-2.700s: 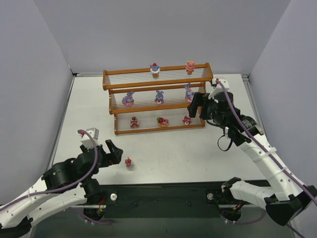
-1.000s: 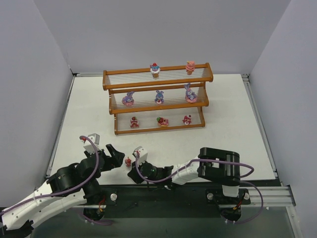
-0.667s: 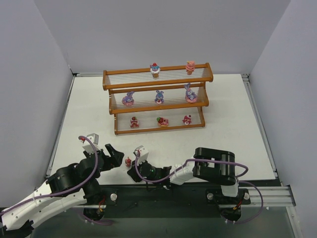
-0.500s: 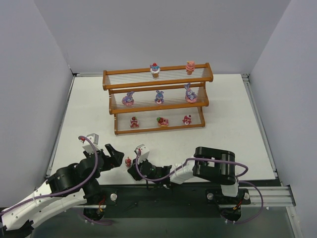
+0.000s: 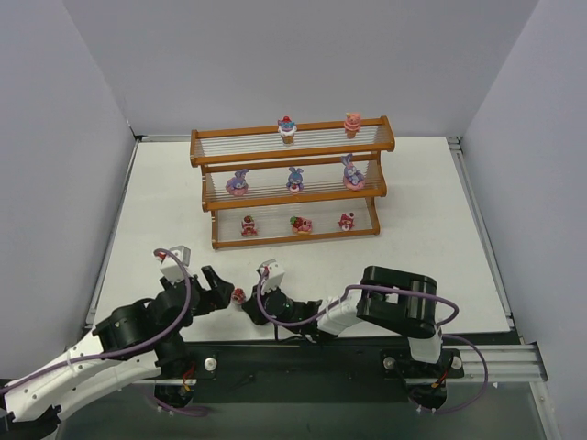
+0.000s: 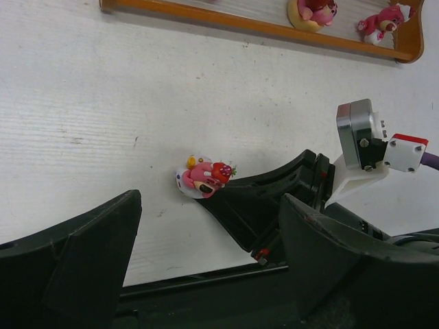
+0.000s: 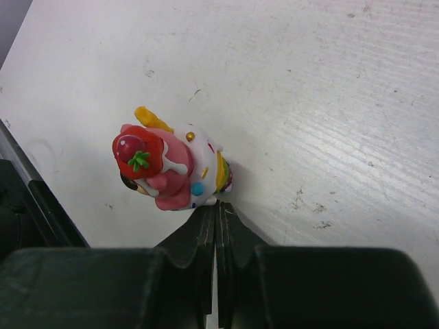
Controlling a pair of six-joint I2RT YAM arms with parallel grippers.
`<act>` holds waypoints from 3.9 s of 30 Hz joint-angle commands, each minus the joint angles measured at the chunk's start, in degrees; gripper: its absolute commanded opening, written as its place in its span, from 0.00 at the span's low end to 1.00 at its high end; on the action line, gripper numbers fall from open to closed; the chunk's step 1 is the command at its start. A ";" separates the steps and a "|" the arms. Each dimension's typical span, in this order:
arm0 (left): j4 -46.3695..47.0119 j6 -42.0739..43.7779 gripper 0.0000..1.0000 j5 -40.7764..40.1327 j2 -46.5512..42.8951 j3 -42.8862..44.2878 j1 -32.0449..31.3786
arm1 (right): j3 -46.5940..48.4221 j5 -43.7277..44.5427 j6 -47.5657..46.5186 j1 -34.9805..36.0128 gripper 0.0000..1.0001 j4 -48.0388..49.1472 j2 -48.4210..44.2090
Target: Place and organize the plastic toys onto the shelf
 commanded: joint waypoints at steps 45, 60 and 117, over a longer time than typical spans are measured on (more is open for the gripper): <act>27.86 7.38 0.89 3.21 12.84 -16.05 -0.20 | -15.68 5.85 10.39 -3.89 0.42 -12.06 -20.35; 30.50 6.32 0.81 0.84 14.76 -16.41 -0.20 | -16.47 4.79 10.56 -4.77 0.38 -11.10 -20.88; 17.16 7.37 0.14 -6.19 23.91 4.58 0.24 | -20.34 7.17 15.39 -6.18 0.24 -17.15 -26.76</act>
